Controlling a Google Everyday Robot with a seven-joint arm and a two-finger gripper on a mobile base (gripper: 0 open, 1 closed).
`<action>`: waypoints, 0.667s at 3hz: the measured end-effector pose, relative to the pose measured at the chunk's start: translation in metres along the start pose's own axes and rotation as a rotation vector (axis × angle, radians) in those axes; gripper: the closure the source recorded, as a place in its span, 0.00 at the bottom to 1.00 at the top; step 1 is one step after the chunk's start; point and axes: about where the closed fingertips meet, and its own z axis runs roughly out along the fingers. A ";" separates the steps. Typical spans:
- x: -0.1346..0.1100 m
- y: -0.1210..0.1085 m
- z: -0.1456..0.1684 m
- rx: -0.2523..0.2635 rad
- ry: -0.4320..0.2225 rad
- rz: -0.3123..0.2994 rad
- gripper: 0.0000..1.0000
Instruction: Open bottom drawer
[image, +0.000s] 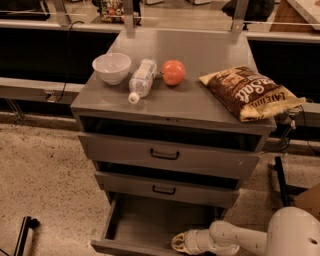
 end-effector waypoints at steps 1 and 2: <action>-0.004 0.022 -0.003 -0.051 -0.035 0.005 1.00; -0.003 0.022 -0.003 -0.051 -0.035 0.005 1.00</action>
Offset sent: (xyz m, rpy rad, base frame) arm -0.0577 -0.0193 0.0716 0.3335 -0.0422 0.0022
